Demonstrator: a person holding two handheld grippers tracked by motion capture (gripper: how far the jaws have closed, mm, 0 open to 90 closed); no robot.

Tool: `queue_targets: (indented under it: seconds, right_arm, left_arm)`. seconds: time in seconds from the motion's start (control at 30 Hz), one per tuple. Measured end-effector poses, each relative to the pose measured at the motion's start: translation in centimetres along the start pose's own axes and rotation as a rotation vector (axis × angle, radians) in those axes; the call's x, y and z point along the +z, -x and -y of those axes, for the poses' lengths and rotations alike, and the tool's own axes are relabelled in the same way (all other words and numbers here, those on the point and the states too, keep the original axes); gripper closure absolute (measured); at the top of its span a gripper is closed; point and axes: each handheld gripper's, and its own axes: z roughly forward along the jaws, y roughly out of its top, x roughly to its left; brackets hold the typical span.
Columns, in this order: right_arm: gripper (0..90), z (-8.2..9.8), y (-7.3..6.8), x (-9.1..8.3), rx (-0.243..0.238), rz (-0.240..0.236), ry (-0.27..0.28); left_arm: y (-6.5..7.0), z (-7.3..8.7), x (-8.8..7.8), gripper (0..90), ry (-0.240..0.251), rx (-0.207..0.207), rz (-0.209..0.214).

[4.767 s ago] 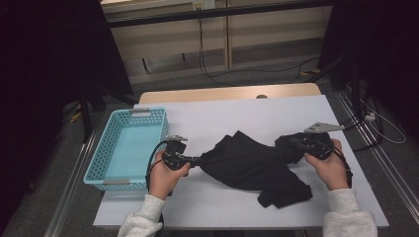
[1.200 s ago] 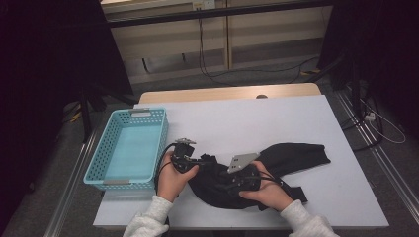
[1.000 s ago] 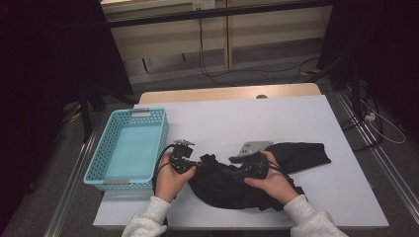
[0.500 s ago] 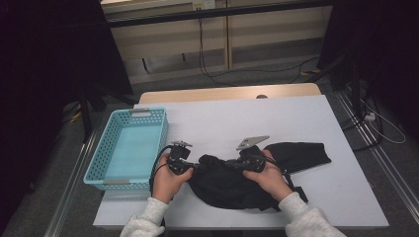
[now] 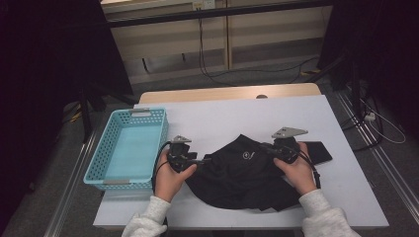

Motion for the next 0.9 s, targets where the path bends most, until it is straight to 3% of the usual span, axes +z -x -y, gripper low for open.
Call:
queue_targets:
  seconds: [0.07, 0.1, 0.2, 0.27, 0.33, 0.47, 0.57, 0.67, 0.7, 0.77, 0.9]
  right_arm:
    - [82.0, 0.2, 0.5, 0.0, -0.003, 0.049, -0.048]
    - [77.8, 0.3, 0.7, 0.0, 0.010, 0.042, -0.057]
    - [62.8, 0.0, 0.8, 0.3, -0.011, 0.044, -0.011]
    - [54.7, -0.5, 0.7, 0.7, -0.024, 0.069, -0.010]
    - [51.1, -0.9, 0.8, 1.3, -0.007, 0.031, -0.008]
    - [48.4, -1.5, 1.2, 2.6, 0.013, 0.039, 0.003]
    - [45.9, -1.7, 1.3, 3.8, 0.022, 0.035, -0.017]
    - [46.6, -1.3, 1.3, 4.9, -0.003, 0.030, -0.088]
    - [48.4, -1.3, 1.3, 5.0, 0.001, 0.023, -0.078]
    - [62.5, -1.3, 1.2, 4.8, 0.002, 0.025, -0.082]
    - [79.4, -1.2, 1.1, 4.7, 0.007, -0.001, -0.080]
  left_arm:
    - [0.0, 0.0, 0.1, 31.0, -0.001, 0.008, -0.010]
    - [0.0, 0.0, 0.1, 30.3, -0.003, 0.007, -0.009]
    - [-0.1, 0.1, 0.1, 28.3, -0.008, 0.007, -0.019]
    - [-0.2, 0.1, 0.0, 28.2, -0.009, 0.009, -0.017]
    - [-0.2, 0.0, 0.0, 28.2, -0.002, 0.001, -0.019]
    - [-0.4, 0.1, -0.1, 27.9, -0.005, 0.001, -0.019]
    - [-0.6, 0.2, -0.2, 28.5, -0.009, -0.003, -0.020]
    - [-0.6, 0.3, -0.3, 29.5, -0.003, -0.011, -0.017]
    - [-0.6, 0.3, -0.4, 29.5, -0.007, -0.009, -0.016]
    - [-0.6, 0.3, -0.5, 30.0, -0.006, -0.009, -0.015]
    - [-0.5, 0.4, -0.5, 30.4, -0.013, -0.011, -0.009]
